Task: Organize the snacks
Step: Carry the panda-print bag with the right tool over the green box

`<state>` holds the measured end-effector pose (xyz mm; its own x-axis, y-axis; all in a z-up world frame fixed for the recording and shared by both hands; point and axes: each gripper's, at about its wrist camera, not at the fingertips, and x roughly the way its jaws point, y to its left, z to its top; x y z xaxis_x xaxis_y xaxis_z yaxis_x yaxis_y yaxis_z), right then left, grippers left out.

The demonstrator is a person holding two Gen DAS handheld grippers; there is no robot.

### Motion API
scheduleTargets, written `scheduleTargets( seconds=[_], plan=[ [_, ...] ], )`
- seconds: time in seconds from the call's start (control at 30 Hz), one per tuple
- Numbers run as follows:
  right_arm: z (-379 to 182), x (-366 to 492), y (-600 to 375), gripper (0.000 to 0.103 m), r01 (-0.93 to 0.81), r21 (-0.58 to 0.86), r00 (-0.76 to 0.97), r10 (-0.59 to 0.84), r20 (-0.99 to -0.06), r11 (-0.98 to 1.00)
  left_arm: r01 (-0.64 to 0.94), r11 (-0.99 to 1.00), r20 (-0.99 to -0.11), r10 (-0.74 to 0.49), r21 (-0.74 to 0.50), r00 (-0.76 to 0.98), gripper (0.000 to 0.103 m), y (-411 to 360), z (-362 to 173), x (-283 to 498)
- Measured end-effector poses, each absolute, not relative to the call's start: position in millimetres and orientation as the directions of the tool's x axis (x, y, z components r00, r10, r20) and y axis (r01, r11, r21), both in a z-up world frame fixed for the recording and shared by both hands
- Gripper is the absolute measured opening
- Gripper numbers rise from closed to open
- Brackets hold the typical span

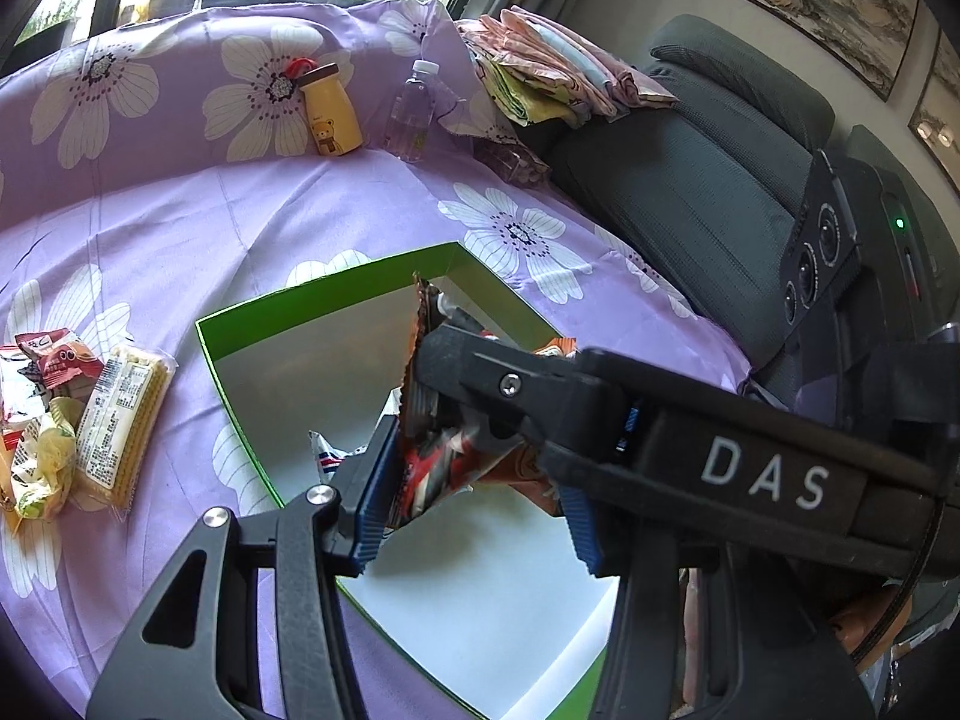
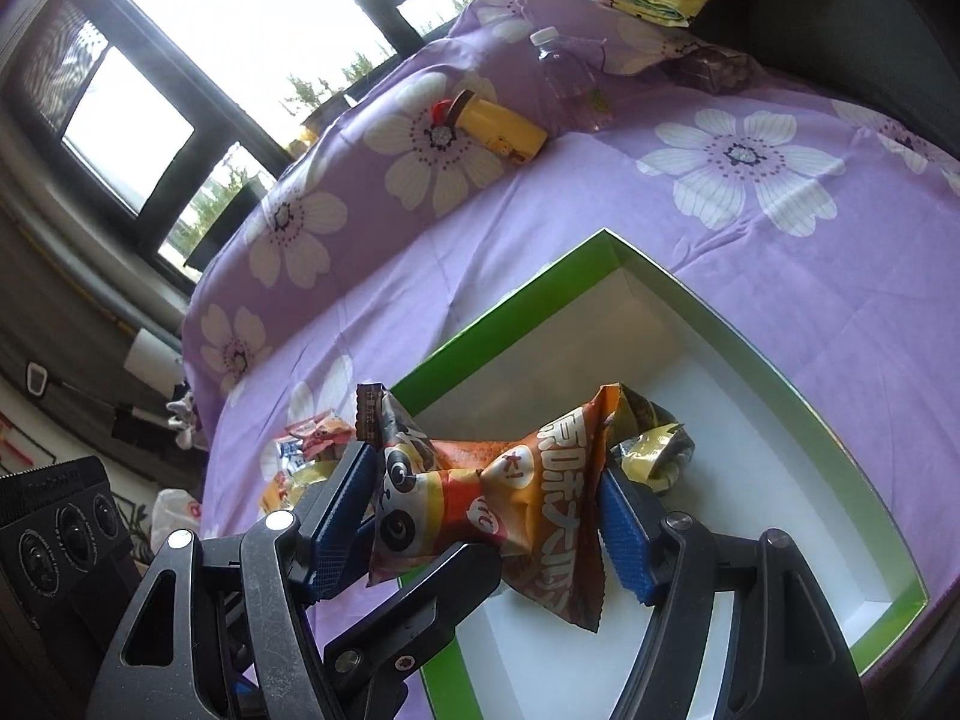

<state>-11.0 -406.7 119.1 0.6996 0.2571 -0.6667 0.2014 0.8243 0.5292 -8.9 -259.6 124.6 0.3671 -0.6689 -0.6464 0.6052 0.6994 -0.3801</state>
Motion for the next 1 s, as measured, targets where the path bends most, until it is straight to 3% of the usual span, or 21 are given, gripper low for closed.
scheduleTargets(
  seconds=[1.0],
  plan=[
    [95, -9, -436, 0.073, 0.313, 0.537, 0.660, 0.227, -0.716, 0.783, 0.621, 0.685, -0.700, -0.653, -0.382, 0.289, 0.048, -295, 105, 4]
  ],
)
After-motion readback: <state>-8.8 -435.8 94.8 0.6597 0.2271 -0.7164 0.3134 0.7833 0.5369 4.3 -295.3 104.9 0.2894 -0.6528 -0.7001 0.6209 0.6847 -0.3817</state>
